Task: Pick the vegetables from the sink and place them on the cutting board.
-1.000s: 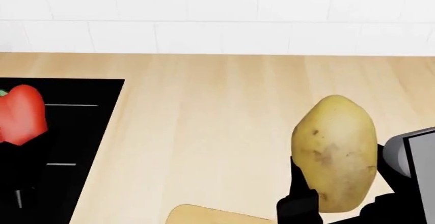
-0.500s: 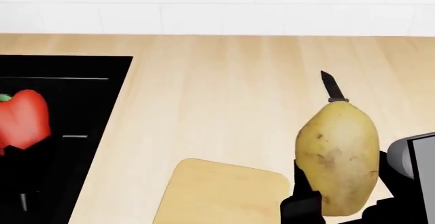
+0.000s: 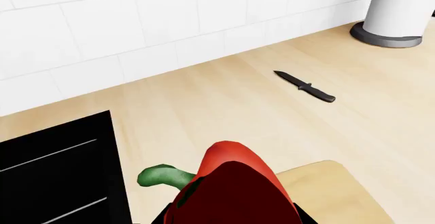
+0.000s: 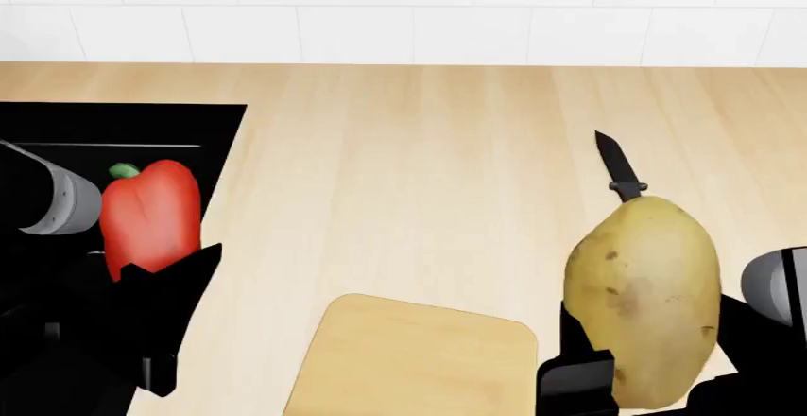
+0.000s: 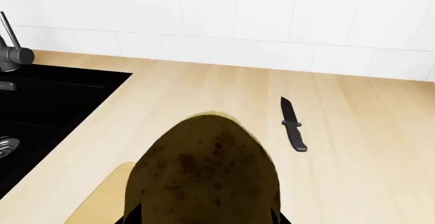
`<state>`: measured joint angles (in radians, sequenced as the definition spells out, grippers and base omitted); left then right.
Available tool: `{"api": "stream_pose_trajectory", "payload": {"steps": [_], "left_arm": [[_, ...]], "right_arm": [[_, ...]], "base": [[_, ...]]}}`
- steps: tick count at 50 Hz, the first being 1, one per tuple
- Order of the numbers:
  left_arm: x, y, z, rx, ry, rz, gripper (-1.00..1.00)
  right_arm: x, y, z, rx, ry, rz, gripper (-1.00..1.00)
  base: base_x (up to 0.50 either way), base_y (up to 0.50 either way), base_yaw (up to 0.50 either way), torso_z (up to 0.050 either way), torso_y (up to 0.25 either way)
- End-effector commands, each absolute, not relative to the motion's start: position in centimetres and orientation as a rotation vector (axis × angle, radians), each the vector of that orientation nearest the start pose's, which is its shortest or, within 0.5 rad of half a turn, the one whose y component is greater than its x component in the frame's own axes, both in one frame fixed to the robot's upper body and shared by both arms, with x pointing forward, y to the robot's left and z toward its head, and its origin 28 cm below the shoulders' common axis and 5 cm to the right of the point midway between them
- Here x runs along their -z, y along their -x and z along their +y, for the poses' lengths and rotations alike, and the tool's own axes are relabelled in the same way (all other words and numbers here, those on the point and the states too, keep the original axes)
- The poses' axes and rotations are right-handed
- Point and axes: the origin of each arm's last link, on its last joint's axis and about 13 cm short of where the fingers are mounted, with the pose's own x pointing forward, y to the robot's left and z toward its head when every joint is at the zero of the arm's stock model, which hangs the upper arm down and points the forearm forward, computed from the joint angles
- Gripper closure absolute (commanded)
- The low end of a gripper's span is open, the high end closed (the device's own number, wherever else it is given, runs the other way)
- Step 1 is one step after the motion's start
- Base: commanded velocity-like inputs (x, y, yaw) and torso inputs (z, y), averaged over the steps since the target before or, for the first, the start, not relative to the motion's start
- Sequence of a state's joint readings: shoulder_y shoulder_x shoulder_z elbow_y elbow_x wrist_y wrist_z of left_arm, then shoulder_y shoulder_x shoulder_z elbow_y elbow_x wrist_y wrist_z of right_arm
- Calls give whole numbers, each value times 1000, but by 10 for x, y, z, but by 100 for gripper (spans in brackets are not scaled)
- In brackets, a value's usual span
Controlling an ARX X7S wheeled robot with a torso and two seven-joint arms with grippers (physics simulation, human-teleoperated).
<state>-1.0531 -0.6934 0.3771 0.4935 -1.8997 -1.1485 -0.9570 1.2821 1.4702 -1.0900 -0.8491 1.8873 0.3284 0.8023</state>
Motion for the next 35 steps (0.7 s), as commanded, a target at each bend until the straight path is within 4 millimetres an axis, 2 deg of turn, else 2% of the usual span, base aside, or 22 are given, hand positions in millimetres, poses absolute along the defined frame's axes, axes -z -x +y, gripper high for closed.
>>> {"api": "stream_pose_trajectory", "payload": {"steps": [1, 8, 20, 28, 35], "left_arm": [[-273, -215, 197, 594, -93, 265, 100], [-272, -223, 181, 629, -149, 255, 100], [-269, -243, 159, 641, -112, 281, 100], [-250, -246, 154, 650, -137, 317, 100], [-245, -249, 148, 658, -139, 322, 100]], "right_arm": [[-273, -146, -162, -227, 22, 222, 100], [-272, -147, -160, -239, 14, 218, 100], [-272, -145, -160, -243, 12, 220, 100], [-269, -146, -160, -247, 9, 228, 100], [-268, -148, -158, -252, 7, 232, 100]], "base": [[0, 0, 0, 0, 0], [0, 0, 0, 0, 0], [0, 0, 0, 0, 0], [0, 0, 0, 0, 0], [0, 0, 0, 0, 0]]}}
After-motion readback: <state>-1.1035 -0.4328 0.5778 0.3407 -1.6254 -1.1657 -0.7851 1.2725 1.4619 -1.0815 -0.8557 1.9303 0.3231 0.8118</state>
